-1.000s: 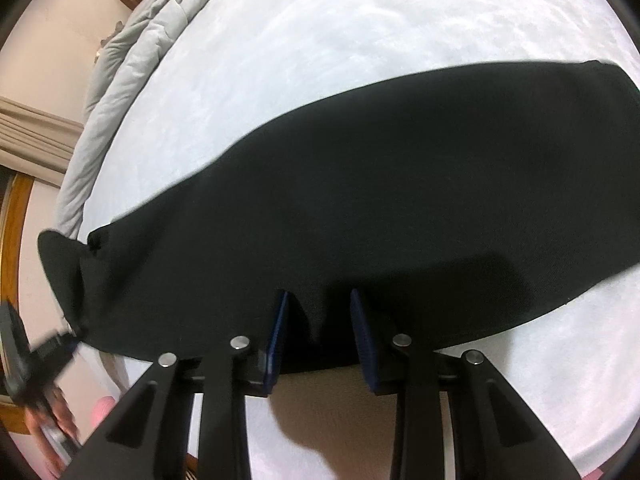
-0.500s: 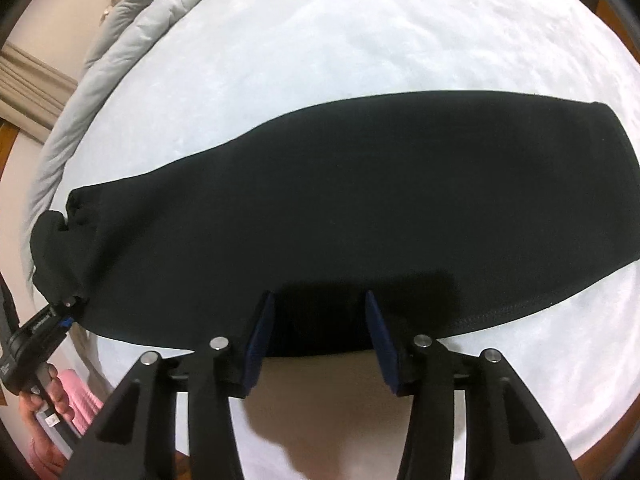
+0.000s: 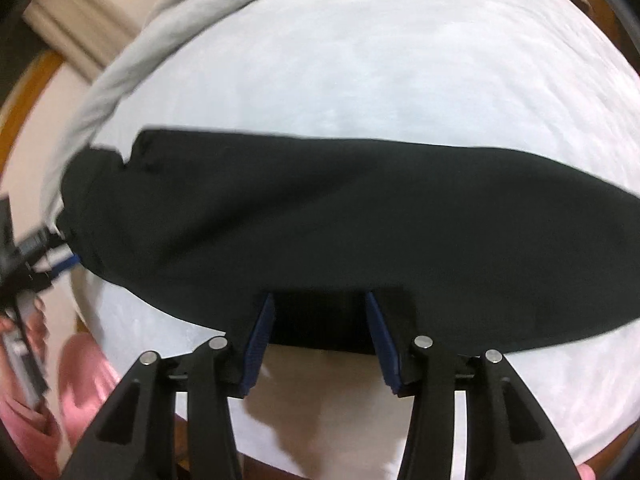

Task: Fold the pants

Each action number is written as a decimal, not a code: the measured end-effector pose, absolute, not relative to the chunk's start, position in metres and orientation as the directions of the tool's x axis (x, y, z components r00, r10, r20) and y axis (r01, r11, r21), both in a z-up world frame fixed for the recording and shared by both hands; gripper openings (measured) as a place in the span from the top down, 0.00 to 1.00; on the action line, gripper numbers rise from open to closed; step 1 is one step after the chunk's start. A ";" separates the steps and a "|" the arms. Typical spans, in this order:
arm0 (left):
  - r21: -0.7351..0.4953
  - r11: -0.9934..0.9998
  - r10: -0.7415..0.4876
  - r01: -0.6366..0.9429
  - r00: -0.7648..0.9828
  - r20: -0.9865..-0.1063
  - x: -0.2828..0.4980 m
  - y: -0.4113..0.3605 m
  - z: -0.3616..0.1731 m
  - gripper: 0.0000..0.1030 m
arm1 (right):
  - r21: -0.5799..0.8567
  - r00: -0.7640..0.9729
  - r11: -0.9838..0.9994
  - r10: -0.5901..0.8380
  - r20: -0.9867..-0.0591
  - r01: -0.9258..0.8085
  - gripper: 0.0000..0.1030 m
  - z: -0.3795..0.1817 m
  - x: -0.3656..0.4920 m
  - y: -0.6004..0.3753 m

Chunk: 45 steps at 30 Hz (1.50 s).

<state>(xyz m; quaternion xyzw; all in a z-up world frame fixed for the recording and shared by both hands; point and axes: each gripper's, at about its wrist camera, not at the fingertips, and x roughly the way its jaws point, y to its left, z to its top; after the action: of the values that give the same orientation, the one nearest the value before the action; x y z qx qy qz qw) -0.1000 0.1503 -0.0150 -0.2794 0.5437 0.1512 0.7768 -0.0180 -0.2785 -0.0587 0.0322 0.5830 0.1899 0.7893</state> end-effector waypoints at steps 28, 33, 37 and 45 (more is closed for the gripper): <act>-0.429 0.697 -0.053 -0.575 0.555 -0.830 -0.134 0.199 0.016 0.87 | 0.219 0.209 0.938 0.279 -0.937 -0.268 0.45 -0.088 -0.011 -0.268; -0.282 0.767 0.074 -0.577 0.515 -0.854 -0.163 0.172 0.010 0.86 | 0.223 0.204 0.937 0.282 -0.938 -0.268 0.44 -0.089 -0.008 -0.268; -0.277 0.744 0.037 -0.608 0.450 -0.892 -0.156 0.189 -0.032 0.82 | 0.217 0.207 0.937 0.278 -0.938 -0.274 0.43 -0.087 -0.009 -0.266; -0.246 0.798 0.024 -0.550 0.437 -0.899 -0.142 0.192 -0.019 0.80 | 0.195 0.211 0.939 0.259 -0.943 -0.285 0.42 -0.088 -0.006 -0.262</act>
<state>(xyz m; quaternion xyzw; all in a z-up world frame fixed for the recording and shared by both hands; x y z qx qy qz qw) -0.1421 0.1919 -0.0195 -0.2630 0.4998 0.1781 0.8058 -0.0063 -0.2615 -0.0880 -0.0104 0.6034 0.1748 0.7780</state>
